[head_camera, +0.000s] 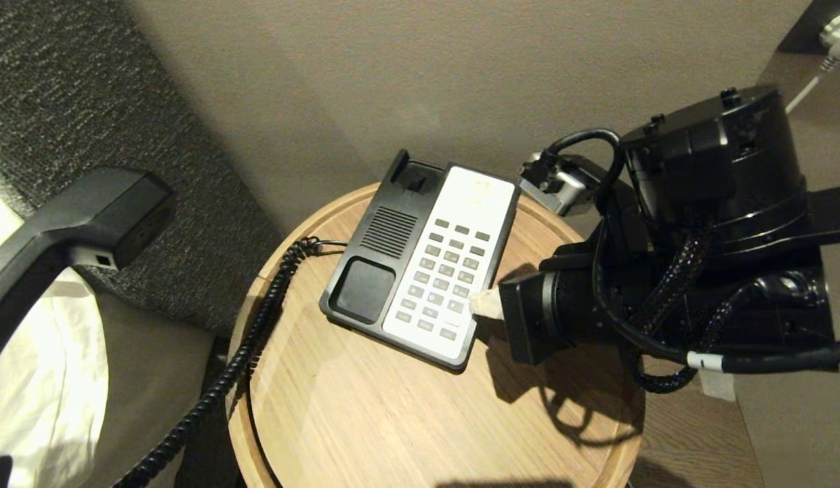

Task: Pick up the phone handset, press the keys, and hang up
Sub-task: Dial the number

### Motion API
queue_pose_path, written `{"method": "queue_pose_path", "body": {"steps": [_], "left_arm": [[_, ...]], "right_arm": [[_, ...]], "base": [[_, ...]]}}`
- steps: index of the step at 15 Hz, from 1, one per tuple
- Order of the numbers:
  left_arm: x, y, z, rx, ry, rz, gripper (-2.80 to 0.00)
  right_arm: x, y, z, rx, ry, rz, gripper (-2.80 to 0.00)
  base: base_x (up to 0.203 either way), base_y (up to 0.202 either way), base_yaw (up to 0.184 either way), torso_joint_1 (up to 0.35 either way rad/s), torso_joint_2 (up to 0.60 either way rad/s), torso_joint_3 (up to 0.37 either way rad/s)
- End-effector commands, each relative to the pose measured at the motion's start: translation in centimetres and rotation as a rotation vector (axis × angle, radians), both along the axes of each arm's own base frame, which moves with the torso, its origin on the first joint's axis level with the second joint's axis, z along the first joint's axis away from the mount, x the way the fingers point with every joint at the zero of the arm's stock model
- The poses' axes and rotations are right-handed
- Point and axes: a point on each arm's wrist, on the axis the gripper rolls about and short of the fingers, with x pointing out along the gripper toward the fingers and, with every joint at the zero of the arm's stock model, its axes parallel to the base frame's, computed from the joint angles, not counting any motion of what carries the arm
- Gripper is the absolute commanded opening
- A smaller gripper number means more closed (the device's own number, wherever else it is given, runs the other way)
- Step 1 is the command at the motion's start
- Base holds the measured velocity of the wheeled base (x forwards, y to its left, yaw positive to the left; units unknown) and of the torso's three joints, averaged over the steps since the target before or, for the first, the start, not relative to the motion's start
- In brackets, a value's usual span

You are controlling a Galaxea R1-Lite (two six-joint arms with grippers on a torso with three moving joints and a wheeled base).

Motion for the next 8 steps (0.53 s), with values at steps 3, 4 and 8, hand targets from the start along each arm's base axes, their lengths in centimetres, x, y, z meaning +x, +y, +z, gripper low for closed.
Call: {"method": "queue_pose_path", "body": {"steps": [3,4,8], "left_arm": [[0.02,-0.02,-0.22,0.001,0.008,-0.001,-2.8],[0.03,-0.06,-0.29,0.003,0.01,-0.007,-2.8],[0.03,-0.07,-0.49,0.006,0.013,-0.013,-2.8]], "right_arm": [[-0.76,0.44,0.37,0.033,0.011,0.041,-2.8],[-0.86,0.56,0.32,0.039,0.022,0.05,-2.8],[-0.79,0.73,-0.19,0.025,0.032,0.052,-2.8]], "base": [[0.0,0.0,0.0,0.0,0.0,0.0],[0.0,0.0,0.0,0.0,0.0,0.0],[0.0,0.0,0.0,0.0,0.0,0.0]]}}
